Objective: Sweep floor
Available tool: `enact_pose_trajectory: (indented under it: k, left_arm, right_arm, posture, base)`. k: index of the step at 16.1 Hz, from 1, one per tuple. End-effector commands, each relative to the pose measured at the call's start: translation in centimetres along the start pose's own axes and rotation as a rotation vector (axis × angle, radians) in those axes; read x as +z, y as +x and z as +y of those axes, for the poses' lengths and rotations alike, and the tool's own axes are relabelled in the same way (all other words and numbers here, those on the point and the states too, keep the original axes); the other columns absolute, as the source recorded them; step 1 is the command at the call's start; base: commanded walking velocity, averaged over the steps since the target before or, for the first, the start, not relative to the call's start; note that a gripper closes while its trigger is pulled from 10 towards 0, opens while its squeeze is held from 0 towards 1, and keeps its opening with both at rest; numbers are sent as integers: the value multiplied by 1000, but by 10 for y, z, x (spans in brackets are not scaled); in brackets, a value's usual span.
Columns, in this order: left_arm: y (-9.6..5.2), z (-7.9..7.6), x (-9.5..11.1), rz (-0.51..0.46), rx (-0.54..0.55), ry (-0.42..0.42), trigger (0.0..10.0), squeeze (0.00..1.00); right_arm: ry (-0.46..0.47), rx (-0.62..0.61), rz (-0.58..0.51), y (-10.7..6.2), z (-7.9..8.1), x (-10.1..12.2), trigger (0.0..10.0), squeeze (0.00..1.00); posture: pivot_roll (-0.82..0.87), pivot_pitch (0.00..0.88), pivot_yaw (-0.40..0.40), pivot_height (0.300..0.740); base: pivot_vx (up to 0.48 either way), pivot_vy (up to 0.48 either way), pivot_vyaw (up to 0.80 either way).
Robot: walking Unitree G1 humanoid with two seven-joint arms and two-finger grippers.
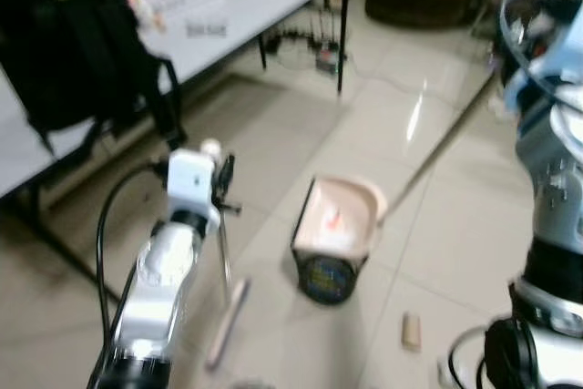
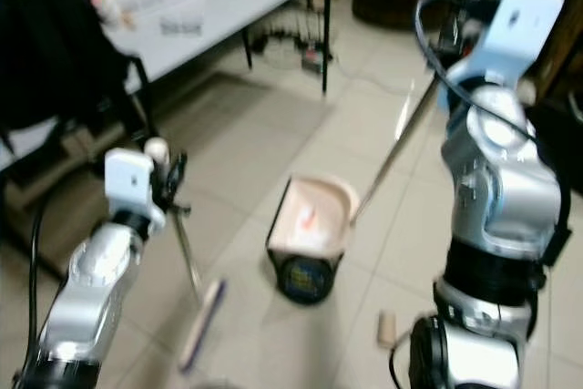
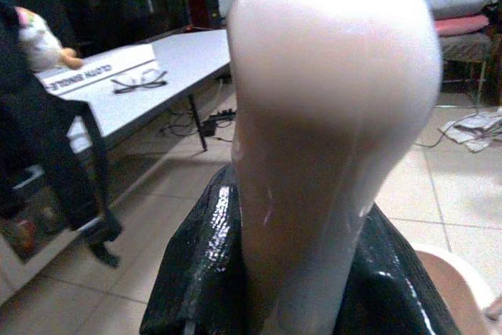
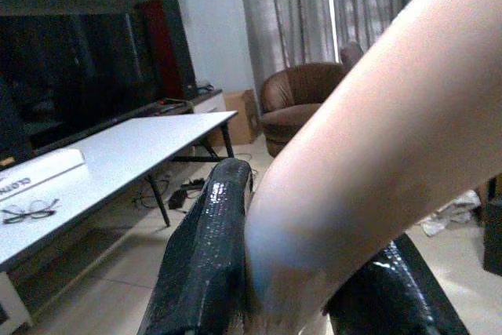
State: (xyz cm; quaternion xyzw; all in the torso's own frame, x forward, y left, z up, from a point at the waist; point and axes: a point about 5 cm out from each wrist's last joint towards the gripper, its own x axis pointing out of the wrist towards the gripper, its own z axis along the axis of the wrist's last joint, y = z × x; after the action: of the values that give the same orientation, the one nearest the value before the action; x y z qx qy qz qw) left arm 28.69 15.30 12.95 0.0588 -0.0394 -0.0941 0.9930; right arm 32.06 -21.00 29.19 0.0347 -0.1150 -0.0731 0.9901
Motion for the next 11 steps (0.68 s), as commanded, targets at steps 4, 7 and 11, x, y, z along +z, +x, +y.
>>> enact_pose_trajectory:
  k: [4,7,11]
  left_arm:
    - [-2,0,4,-18,-5,15,10000,0]
    - [-4,0,4,-21,10,16,10000,0]
    - [-13,5,5,-19,48,32,10000,0]
  right_arm:
    - [-123,144,-191,-5,29,17,10000,0]
    - [-148,253,-213,-7,49,8,10000,0]
    - [-245,385,-233,-13,74,-7,10000,0]
  posture:
    - [-101,0,64,740]
    - [-78,0,32,740]
    - [-47,0,-1,740]
  base:
    - [0,0,0]
    - [0,0,0]
    - [0,0,0]
